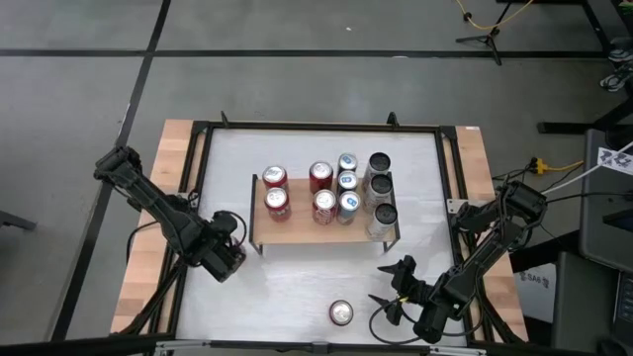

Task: Place canned beverage on shelf
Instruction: Put the red soda can on the shelf aligned with the other red soda cans

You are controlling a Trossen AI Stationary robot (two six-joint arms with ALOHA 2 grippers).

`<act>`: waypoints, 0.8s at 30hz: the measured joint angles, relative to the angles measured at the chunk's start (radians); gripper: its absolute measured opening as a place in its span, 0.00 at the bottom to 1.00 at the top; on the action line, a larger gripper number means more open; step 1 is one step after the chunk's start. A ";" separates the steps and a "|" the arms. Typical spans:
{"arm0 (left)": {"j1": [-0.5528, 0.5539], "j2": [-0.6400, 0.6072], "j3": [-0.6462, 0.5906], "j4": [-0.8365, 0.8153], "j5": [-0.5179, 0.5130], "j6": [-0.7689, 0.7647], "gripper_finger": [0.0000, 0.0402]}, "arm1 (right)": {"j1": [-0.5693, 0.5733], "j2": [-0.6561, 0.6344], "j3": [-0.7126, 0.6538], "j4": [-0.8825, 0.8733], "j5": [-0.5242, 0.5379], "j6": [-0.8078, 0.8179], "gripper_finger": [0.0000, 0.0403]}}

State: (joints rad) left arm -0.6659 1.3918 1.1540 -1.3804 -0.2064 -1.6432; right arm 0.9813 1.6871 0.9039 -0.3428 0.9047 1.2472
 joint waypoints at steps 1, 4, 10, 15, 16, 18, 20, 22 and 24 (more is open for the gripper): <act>0.000 0.000 -0.009 0.010 0.001 -0.004 0.82 | 0.000 0.000 0.000 0.000 0.000 0.000 0.97; 0.000 0.000 -0.034 0.048 0.000 -0.005 0.82 | 0.000 0.000 0.000 0.000 0.000 0.000 0.97; 0.000 0.004 -0.042 0.073 -0.012 -0.008 0.82 | 0.000 0.000 0.000 0.000 0.000 0.000 0.97; 0.000 0.004 -0.042 0.073 -0.037 -0.030 0.82 | 0.000 0.000 0.000 0.000 0.000 0.000 0.97; 0.000 0.004 -0.042 0.073 -0.042 -0.030 0.82 | 0.000 0.000 0.000 0.000 0.000 0.000 0.97; 0.000 0.004 -0.042 0.073 -0.044 -0.030 0.82 | 0.000 0.000 0.000 0.000 0.000 0.000 0.97; 0.000 0.012 -0.042 0.072 -0.046 -0.030 0.82 | 0.000 0.000 0.000 0.000 0.000 0.000 0.97; 0.000 0.028 -0.042 0.069 -0.045 -0.030 0.82 | 0.000 0.000 0.000 0.000 0.000 0.000 0.97; 0.000 0.050 -0.042 0.064 -0.043 -0.030 0.82 | 0.000 0.000 0.000 0.000 0.000 0.000 0.97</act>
State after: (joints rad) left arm -0.6659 1.4423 1.1118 -1.3160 -0.2498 -1.6730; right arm 0.9813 1.6871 0.9039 -0.3428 0.9047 1.2472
